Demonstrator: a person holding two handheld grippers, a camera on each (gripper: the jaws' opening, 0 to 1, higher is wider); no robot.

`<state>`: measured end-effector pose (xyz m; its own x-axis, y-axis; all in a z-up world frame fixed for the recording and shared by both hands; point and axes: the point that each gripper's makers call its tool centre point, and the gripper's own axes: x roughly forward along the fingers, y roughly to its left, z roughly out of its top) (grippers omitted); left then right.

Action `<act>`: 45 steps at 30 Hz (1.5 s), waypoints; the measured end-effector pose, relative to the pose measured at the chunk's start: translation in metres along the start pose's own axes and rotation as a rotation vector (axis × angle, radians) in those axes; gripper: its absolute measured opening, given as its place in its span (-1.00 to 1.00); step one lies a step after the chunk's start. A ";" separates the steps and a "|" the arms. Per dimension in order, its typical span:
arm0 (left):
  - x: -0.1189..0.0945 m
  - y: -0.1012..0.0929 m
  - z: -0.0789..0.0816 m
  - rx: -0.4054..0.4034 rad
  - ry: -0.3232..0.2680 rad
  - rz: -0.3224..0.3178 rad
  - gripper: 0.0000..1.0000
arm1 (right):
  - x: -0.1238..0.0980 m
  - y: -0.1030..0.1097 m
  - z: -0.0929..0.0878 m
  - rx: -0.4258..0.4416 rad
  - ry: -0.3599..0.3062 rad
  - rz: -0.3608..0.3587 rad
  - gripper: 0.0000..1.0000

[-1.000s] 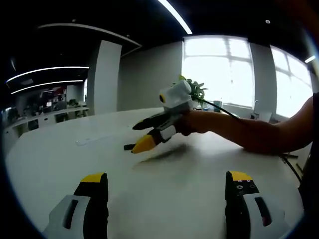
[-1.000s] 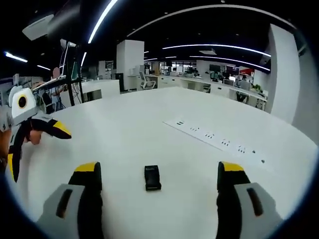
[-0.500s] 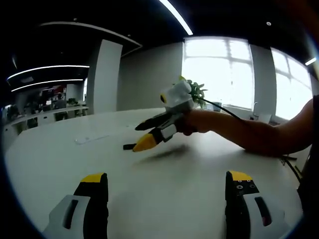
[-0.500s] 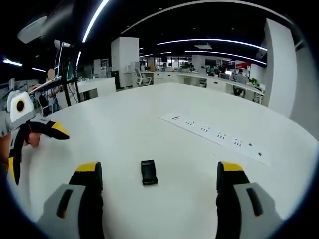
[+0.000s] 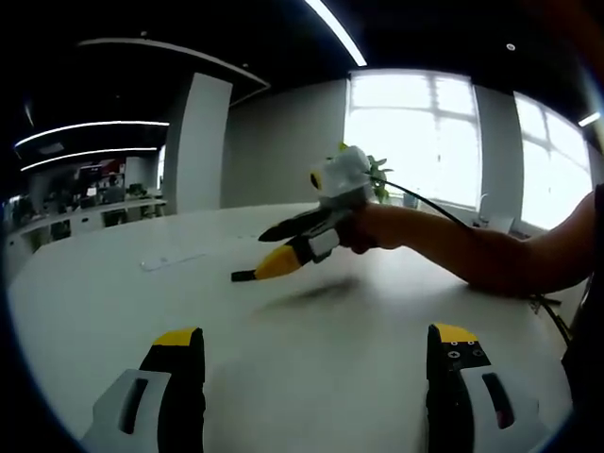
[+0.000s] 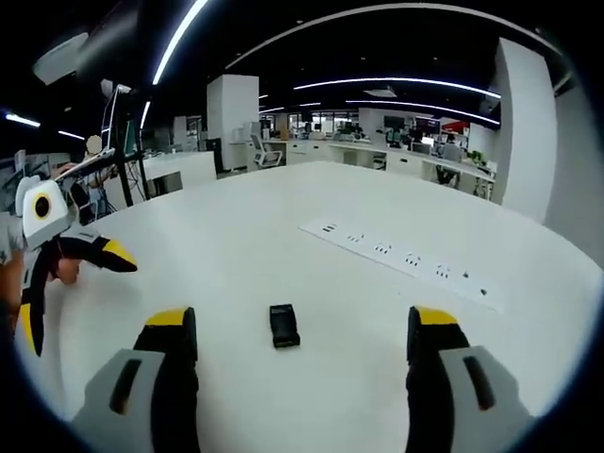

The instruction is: Snap the two parts of the plastic buckle together until the buckle closes and remains connected.

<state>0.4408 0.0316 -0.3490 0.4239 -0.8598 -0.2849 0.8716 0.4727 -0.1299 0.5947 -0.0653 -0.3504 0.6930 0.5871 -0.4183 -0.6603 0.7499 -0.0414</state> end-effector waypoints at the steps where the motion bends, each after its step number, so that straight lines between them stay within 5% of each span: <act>1: 0.000 0.000 0.000 0.001 0.000 0.000 0.99 | 0.000 0.000 0.000 0.001 0.000 -0.001 0.82; 26: 0.002 -0.003 -0.005 0.005 0.019 -0.004 0.99 | -0.031 0.001 -0.002 0.012 -0.043 -0.061 0.75; 45: 0.000 -0.004 -0.002 0.012 0.014 -0.001 0.99 | -0.048 0.021 -0.009 -0.013 -0.042 -0.067 0.75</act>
<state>0.4368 0.0297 -0.3506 0.4195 -0.8574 -0.2982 0.8750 0.4694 -0.1185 0.5451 -0.0798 -0.3392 0.7473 0.5479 -0.3759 -0.6152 0.7843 -0.0800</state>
